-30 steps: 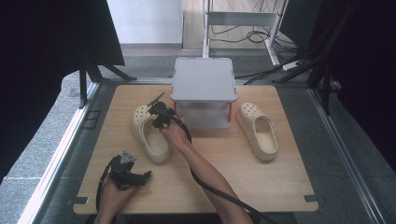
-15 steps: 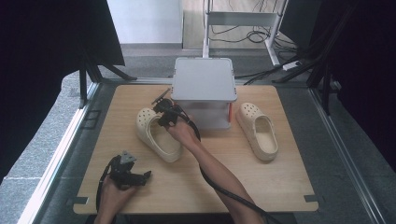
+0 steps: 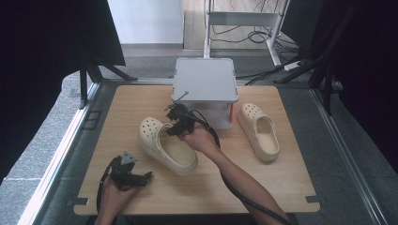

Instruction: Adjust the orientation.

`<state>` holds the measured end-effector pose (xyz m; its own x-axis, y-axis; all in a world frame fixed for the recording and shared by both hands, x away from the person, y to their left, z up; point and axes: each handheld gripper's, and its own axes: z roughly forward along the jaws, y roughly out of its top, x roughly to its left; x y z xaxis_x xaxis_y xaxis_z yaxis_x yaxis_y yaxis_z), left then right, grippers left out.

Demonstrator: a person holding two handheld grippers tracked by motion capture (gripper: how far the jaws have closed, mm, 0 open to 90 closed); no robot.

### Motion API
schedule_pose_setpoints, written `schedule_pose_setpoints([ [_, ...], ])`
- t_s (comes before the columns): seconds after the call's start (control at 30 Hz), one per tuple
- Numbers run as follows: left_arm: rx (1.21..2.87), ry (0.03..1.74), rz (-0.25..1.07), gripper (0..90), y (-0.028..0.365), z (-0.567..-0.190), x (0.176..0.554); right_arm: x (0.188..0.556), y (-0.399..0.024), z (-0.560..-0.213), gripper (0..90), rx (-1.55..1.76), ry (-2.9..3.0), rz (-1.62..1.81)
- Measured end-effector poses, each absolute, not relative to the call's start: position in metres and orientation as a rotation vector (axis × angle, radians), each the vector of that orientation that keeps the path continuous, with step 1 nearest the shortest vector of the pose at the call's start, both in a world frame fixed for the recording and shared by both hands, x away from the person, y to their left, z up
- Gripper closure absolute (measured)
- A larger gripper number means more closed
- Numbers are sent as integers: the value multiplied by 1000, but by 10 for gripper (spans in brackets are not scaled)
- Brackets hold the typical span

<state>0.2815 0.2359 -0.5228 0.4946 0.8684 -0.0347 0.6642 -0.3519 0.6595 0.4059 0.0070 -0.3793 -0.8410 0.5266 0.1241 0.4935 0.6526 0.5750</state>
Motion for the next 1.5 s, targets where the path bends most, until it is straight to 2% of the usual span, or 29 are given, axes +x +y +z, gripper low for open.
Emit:
schedule_pose_setpoints([
  [0.23,2127,1253,430,0,236,-523,281,386,-24,-378,760,838,2823,979],
  [0.6,2125,1256,427,0,236,-523,281,341,-66,-400,758,830,2872,1026],
  [1.07,2129,1254,426,0,236,-523,281,301,-68,-443,750,750,2937,1039],
  [1.3,2127,1254,428,0,236,-523,281,291,-68,-446,738,650,2910,970],
  [1.5,2128,1254,429,0,236,-523,281,291,-71,-439,539,610,2937,958],
])
